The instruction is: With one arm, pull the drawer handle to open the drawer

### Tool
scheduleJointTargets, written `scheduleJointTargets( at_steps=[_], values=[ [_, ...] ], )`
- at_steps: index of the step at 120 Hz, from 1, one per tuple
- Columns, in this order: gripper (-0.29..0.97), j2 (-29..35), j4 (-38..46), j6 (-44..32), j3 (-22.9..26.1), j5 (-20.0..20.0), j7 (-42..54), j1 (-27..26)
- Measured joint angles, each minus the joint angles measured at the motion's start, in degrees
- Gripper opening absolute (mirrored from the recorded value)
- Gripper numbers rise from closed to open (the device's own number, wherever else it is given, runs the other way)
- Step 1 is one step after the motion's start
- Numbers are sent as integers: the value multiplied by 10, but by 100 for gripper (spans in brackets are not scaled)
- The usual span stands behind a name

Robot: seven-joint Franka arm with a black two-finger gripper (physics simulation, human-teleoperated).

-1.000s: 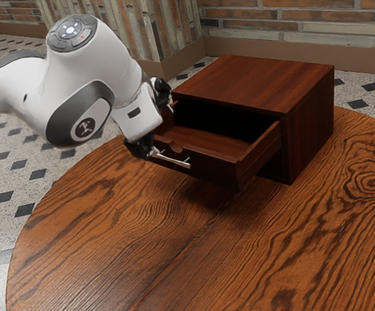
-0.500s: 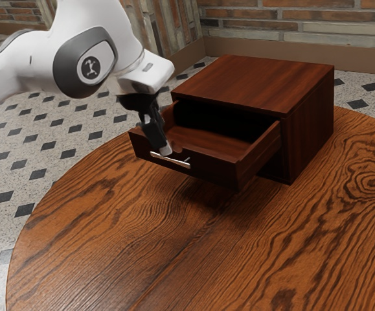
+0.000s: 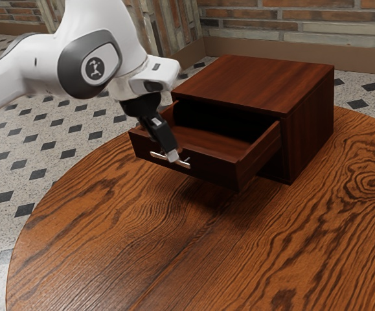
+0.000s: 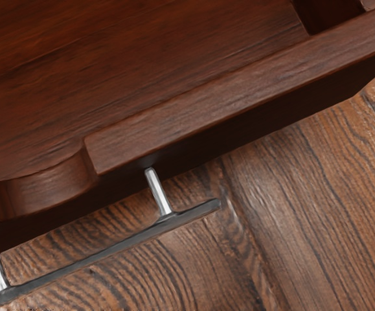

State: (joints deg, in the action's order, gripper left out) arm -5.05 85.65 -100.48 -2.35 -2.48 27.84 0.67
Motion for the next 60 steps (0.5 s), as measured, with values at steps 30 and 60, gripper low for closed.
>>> scheduleJointTargets(
  at_steps=[30, 60],
  values=[
    [68, -1, -12, 3, -1, 18, -47, 0],
    [68, -8, -12, 2, -1, 22, -78, 0]
  ],
)
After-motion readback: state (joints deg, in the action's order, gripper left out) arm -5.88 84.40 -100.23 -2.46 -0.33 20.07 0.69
